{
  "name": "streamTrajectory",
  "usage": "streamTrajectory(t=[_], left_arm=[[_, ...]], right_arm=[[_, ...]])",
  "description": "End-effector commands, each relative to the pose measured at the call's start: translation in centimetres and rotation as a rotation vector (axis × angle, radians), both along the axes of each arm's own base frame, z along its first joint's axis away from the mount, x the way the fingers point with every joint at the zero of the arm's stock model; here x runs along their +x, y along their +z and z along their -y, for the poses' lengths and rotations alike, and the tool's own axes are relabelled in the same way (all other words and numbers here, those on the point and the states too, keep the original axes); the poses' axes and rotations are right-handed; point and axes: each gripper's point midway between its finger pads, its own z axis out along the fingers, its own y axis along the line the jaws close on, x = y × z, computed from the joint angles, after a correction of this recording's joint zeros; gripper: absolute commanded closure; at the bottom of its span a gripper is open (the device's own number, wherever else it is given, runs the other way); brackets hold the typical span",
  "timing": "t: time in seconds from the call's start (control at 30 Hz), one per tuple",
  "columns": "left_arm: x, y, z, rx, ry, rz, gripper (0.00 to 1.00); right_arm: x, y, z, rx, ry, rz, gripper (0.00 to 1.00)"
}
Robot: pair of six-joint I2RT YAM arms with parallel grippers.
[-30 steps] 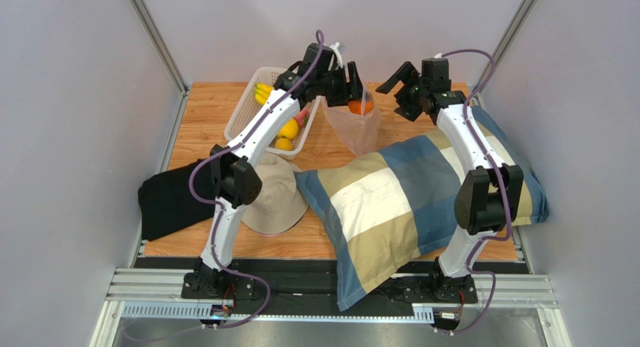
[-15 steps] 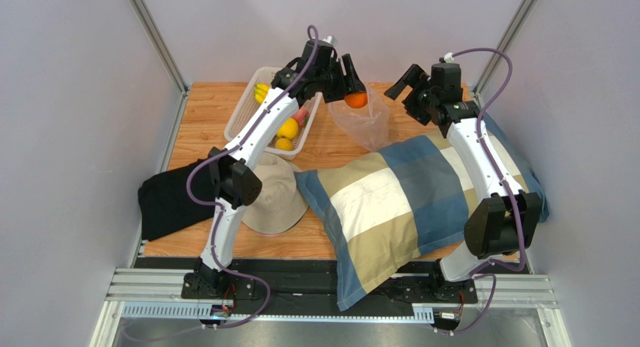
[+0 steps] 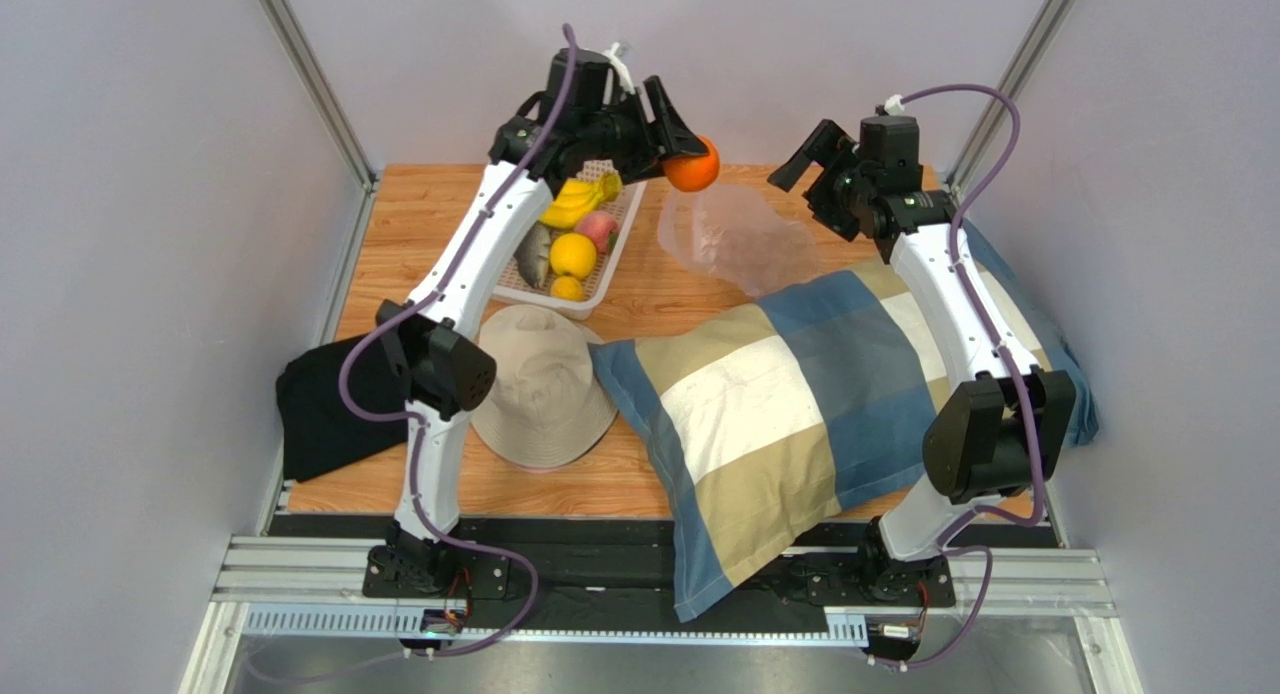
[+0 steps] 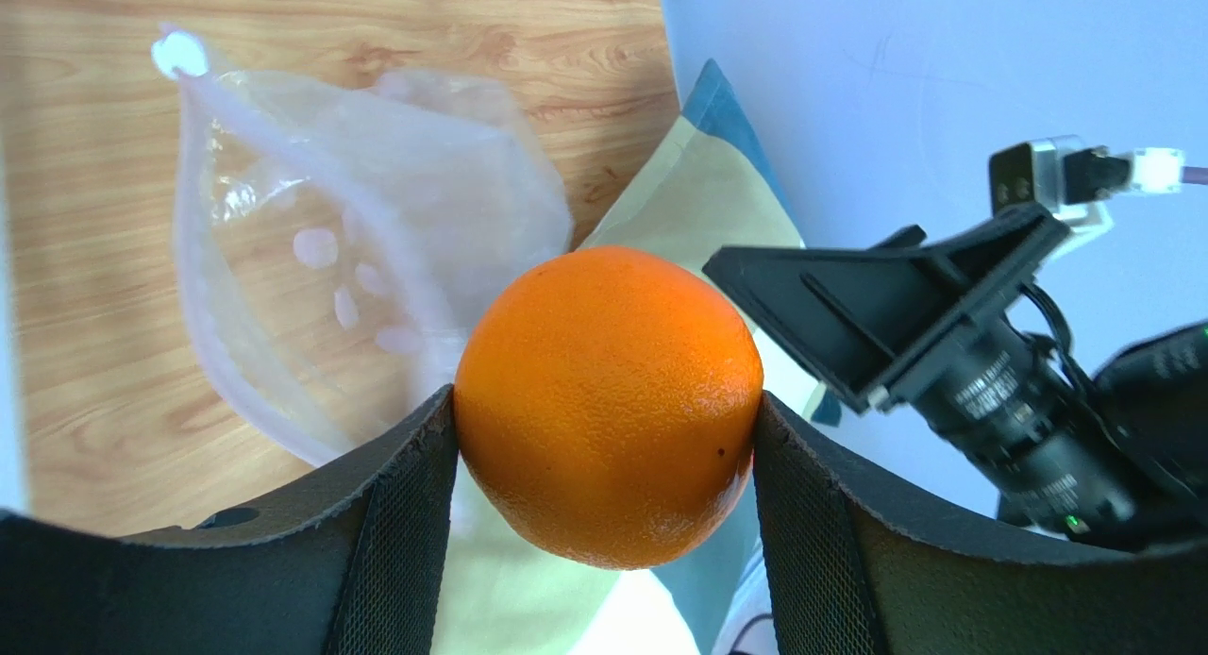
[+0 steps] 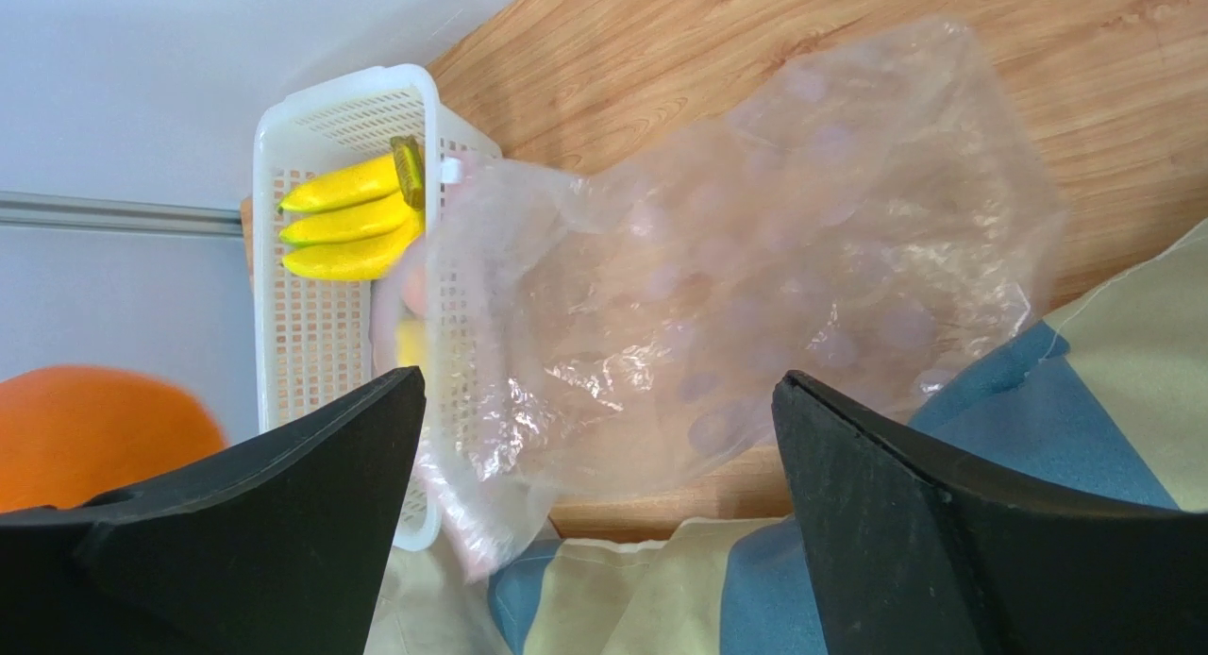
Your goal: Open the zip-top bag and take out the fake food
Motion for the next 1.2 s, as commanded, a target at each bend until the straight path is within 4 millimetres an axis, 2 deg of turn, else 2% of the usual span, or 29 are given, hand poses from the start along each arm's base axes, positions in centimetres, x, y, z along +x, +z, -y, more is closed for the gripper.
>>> streamTrajectory(t=[0.0,0.07,0.2,0.33,0.4,0.43,0.5,0.53,0.57,0.63,0.73,0.9,0.93,0.97,1.0,1.03,1.1,1.17], left_arm=[[-3.3,6.2,-4.3,-0.041,-0.011,0.076,1.0],[-3.0,5.6,-6.8,0.014,0.051,0.103,1.0],[0.0,2.9,-12.7,0.088,0.201,0.085,1.0],[3.4,-2.8,-17.5,0.283,0.307,0.022,1.0],[4.4,-5.1,-19.1,0.408,0.307,0.023,1.0],[5.2,-7.7,-20.8,0.497,0.338,-0.019,1.0],[5.5,-10.4,-22.6,0.558,0.34,-0.084,1.0],[5.6,-12.9,-23.4,0.591,0.333,-0.141,1.0],[5.8,-13.9,-24.5,0.616,0.329,-0.15,1.0],[6.0,-16.4,-25.5,0.641,0.324,-0.194,1.0],[7.0,-18.5,-27.2,0.696,0.32,-0.2,1.0],[8.0,-20.6,-28.6,0.711,0.33,-0.22,0.98],[8.1,-20.7,-28.6,0.707,0.329,-0.219,0.91],[8.0,-21.0,-28.6,0.706,0.327,-0.225,0.46],[7.8,-21.4,-28.7,0.711,0.33,-0.239,0.22],[7.5,-21.6,-28.7,0.708,0.332,-0.253,0.07],[6.8,-21.1,-28.5,0.699,0.328,-0.263,0.02],[6.4,-20.0,-28.5,0.687,0.341,-0.254,0.01]], right_arm=[[1.2,1.9,-0.5,0.016,0.017,0.051,0.02],[1.3,1.8,-0.6,0.019,0.017,0.047,0.02],[0.8,1.5,-1.0,0.026,0.026,0.028,0.02],[-0.1,0.3,-1.5,0.012,0.037,-0.001,0.02],[-0.6,0.3,-1.4,-0.003,0.043,-0.006,0.02],[-0.7,0.3,-1.1,-0.016,0.031,-0.002,0.02],[-1.2,0.3,-0.7,-0.035,0.019,-0.003,0.02],[-1.3,0.3,-0.5,-0.054,0.022,-0.002,0.02],[-1.5,0.1,-0.2,-0.068,0.023,-0.014,0.02],[-1.8,0.1,0.3,-0.104,0.018,-0.021,0.02],[-2.5,-0.4,0.6,-0.123,0.012,-0.057,0.02],[-5.1,-3.2,0.0,-0.14,0.069,-0.164,0.0],[-5.6,-3.1,-0.1,-0.151,0.078,-0.161,0.0],[-6.1,-3.4,0.1,-0.166,0.086,-0.173,0.0],[-6.5,-3.5,0.1,-0.174,0.093,-0.178,0.0],[-6.9,-3.9,0.2,-0.187,0.094,-0.185,0.0],[-7.6,-3.2,0.7,-0.201,0.08,-0.17,0.0],[-8.1,-1.9,1.1,-0.208,0.062,-0.148,0.0]])
